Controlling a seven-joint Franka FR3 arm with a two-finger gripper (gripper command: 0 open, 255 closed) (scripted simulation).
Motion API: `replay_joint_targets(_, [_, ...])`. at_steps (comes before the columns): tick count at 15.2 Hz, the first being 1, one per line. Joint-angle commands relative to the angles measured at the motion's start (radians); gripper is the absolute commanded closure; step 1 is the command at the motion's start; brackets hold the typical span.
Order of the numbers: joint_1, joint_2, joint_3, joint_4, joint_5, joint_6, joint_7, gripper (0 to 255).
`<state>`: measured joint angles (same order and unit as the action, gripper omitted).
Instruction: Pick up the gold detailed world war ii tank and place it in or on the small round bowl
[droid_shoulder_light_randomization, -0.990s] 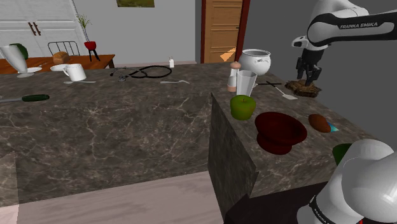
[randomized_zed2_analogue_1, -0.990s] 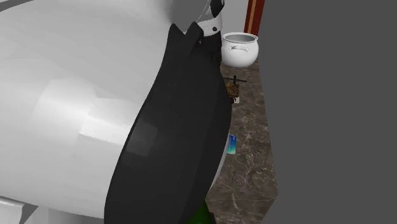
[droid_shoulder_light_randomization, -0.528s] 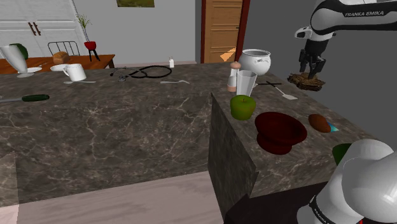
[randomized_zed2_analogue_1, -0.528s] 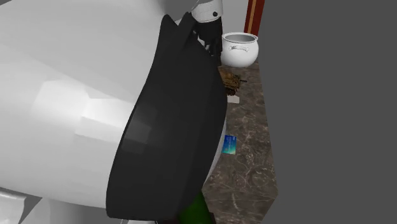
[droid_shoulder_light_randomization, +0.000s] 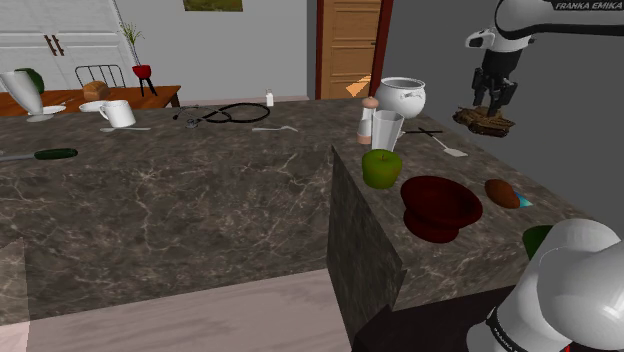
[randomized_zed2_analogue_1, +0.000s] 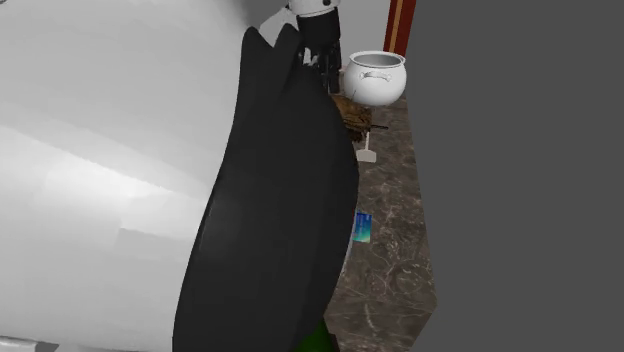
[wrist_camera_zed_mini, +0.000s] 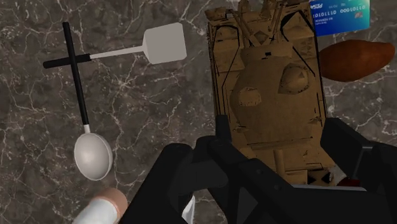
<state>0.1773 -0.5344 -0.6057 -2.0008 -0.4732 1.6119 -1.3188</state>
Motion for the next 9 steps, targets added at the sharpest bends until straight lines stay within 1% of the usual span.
replay_joint_targets(1, [-0.007, -0.051, 0.06, -0.042, -0.001, -0.029, 0.052, 255])
replay_joint_targets(5, [-0.013, -0.135, 0.166, -0.111, 0.017, -0.082, 0.145, 255])
replay_joint_targets(9, [-0.009, -0.201, 0.266, -0.163, 0.055, -0.133, 0.233, 255])
